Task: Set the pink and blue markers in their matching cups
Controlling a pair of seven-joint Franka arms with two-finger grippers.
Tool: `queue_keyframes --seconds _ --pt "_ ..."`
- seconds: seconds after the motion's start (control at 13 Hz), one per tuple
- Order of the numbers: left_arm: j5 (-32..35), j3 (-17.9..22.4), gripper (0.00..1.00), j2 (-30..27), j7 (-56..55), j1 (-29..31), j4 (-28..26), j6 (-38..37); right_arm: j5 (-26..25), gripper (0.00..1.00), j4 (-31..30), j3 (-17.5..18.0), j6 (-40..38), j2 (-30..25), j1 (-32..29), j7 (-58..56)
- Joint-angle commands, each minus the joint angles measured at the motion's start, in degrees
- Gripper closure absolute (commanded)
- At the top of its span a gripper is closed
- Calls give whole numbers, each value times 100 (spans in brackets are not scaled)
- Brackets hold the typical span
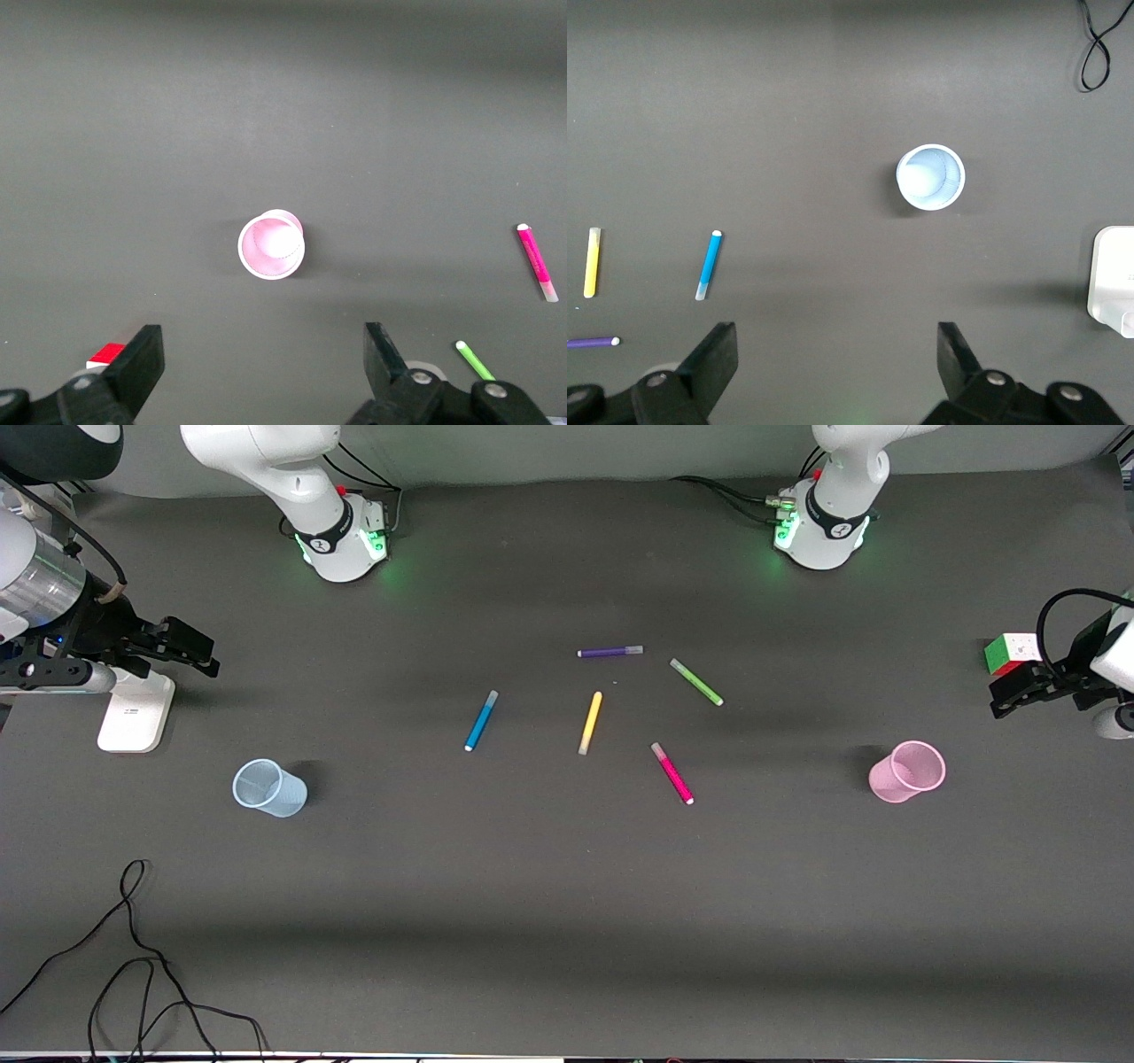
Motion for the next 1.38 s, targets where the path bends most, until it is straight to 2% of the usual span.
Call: queue_keyframes --seconds 0.0,0.23,0.46,0.54,0.69,0.85,1.15,1.31 --pt "251 665 0 77 33 -889 294 -337 -1 0 20 -21 -37 23 55 -34" --pt "271 1215 0 191 85 -1476 469 -374 34 0 20 -21 -37 120 55 -8" --pt "271 1225 0 271 85 -1442 550 -409 105 0 20 76 -28 496 212 210" --pt "271 1225 0 280 85 -1451 550 -409 279 0 20 76 -19 681 335 542" --pt "253 1225 0 306 94 -1451 558 -418 797 0 20 76 51 1251 537 1036" --pt "244 1207 0 376 77 -1477 550 -584 1044 0 2 76 217 1849 757 1466" --pt "122 892 0 885 -19 -1599 506 -988 1492 0 -33 76 787 3053 1346 2443" --pt "7 681 0 1288 -919 -1897 462 -1068 1546 0 -42 85 1235 3520 1373 2567"
